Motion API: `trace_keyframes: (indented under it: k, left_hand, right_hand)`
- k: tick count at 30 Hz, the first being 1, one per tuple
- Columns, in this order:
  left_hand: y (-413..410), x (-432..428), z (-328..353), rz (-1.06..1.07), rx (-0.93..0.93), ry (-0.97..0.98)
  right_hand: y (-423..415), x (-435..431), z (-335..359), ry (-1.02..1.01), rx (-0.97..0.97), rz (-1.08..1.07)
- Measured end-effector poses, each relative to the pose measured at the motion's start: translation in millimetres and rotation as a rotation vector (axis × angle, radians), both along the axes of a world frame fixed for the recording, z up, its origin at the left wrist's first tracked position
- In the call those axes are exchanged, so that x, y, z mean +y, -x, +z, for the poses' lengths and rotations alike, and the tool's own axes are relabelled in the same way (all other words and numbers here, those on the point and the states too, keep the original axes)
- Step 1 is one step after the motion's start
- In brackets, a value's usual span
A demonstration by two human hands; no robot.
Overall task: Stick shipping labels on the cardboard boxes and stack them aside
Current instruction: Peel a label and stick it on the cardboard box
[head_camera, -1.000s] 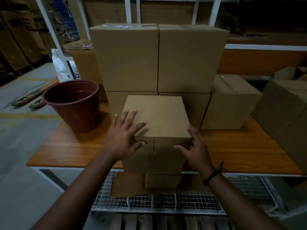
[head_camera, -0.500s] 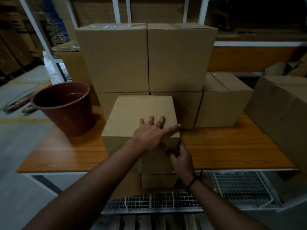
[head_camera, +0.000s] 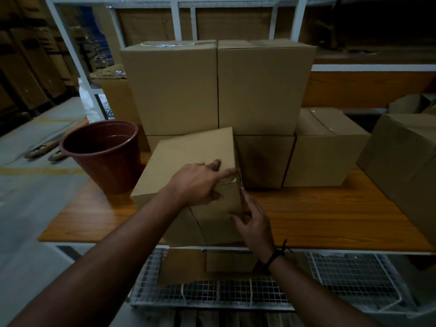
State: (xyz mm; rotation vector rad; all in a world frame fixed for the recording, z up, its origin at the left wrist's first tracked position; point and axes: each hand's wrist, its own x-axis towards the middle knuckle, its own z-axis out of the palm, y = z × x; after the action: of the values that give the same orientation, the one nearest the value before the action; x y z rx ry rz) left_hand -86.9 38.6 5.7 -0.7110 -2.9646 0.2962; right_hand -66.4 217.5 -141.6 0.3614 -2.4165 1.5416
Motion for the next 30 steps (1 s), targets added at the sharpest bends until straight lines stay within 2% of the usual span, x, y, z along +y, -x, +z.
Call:
trace_keyframes:
  k: [5, 9, 14, 16, 23, 26, 30]
  left_hand:
    - [-12, -35, 12, 0.089, 0.011, -0.139]
    - [-19, -71, 11, 0.107, 0.019, -0.308]
    - [-24, -99, 8, 0.068, 0.071, -0.438]
    - [-30, -109, 5, 0.058, 0.084, -0.577]
    - [-55, -123, -45, 0.082, 0.080, -1.157]
    - [-61, -114, -68, 0.117, 0.111, -1.286]
    - [-65, -107, -87, 0.155, 0.128, -1.355]
  right_hand:
    - [5, 11, -22, -0.116, -0.282, 0.066]
    - [14, 11, -29, -0.121, -0.364, 0.161]
    - [16, -2, -13, 0.029, -0.325, 0.215]
    - [16, -4, -6, 0.021, -0.273, 0.183]
    - [14, 23, 47, -0.192, -0.160, 0.103]
    - [20, 34, 68, -0.257, -0.121, 0.100]
    - [24, 43, 79, -0.346, -0.116, 0.114]
